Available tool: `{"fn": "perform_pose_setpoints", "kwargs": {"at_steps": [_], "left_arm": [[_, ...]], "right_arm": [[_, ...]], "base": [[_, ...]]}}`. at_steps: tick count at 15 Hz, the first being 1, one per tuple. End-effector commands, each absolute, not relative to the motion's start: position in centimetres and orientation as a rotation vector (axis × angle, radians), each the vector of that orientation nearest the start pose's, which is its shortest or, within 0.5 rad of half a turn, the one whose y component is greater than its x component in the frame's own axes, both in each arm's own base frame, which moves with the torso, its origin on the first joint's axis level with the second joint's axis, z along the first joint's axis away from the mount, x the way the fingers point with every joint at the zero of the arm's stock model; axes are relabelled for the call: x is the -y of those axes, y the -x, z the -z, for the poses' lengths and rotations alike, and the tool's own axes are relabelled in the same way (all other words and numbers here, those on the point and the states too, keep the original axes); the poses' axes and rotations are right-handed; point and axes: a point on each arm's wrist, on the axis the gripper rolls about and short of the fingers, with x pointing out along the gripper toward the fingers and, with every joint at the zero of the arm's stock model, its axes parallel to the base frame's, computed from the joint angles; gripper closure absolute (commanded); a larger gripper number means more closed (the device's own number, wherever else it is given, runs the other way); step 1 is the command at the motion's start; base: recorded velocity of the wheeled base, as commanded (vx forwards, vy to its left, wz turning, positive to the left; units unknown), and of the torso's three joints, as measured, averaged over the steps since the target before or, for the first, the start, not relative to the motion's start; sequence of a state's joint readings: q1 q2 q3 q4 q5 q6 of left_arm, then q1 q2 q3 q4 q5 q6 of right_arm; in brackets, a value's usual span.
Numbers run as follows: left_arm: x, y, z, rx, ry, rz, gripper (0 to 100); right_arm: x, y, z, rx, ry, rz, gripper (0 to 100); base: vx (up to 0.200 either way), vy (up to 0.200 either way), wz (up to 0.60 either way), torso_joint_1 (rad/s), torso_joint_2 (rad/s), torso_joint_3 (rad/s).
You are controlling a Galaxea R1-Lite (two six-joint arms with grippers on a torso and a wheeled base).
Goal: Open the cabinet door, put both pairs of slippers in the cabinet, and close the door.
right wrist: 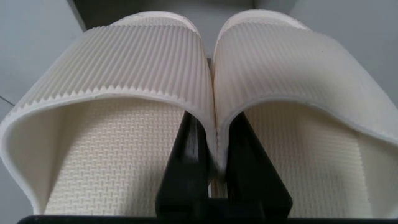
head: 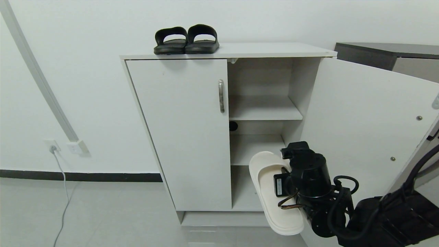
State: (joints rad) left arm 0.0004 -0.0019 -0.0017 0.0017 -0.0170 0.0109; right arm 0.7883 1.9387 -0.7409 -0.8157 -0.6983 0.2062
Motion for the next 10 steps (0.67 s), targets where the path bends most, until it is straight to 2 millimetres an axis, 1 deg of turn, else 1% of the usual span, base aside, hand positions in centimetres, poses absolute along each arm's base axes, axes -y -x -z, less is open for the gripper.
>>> {"fn": "perform_pose_setpoints", "kwargs": {"at_steps": [1, 10], "left_arm": [[0.0, 2.3, -7.6, 0.000, -0.011, 0.015, 100], [0.0, 2.3, -7.6, 0.000, -0.011, 0.017, 100]], "right_arm": [[-22.3, -24.7, -10.5, -0.296, 0.060, -0.048, 100], [-20.9, -26.1, -10.0, -0.318, 0.059, -0.017, 100]], "base": [[0.000, 0.000, 0.00, 0.000, 0.00, 0.000], [0.000, 0.000, 0.00, 0.000, 0.00, 0.000]]}}
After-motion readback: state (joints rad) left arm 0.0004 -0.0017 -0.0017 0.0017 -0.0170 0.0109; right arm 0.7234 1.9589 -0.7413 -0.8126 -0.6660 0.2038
